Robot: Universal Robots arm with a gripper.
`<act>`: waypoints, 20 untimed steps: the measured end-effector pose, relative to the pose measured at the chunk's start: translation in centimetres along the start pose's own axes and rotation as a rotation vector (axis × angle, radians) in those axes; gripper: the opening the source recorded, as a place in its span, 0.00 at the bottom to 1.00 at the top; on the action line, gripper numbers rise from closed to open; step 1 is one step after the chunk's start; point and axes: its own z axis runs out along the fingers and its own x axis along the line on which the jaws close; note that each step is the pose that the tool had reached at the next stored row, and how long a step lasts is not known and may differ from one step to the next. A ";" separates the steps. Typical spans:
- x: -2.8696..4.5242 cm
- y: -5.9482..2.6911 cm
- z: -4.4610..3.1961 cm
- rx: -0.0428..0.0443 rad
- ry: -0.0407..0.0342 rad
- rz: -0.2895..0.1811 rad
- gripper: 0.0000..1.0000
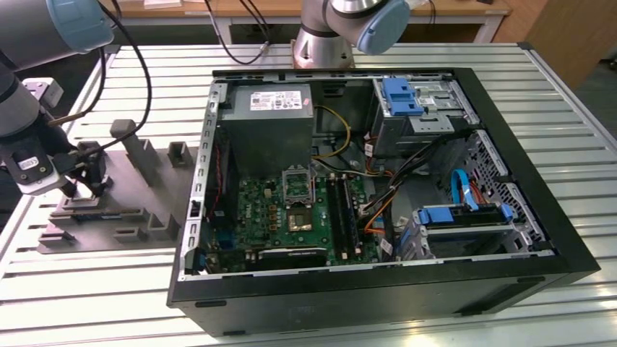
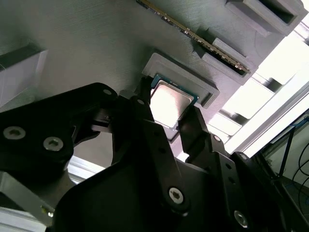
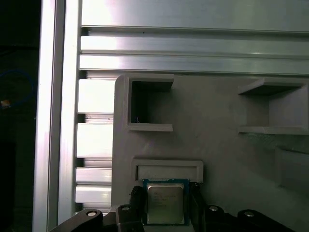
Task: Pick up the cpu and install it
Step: 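Pick up the cpu and move it towards the insertion slot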
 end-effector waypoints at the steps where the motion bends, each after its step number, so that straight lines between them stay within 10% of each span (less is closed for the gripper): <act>1: 0.00 0.00 0.00 0.0000 0.0000 0.000 0.48; 20: 0.02 0.04 -0.97 0.0004 -0.0001 0.000 0.47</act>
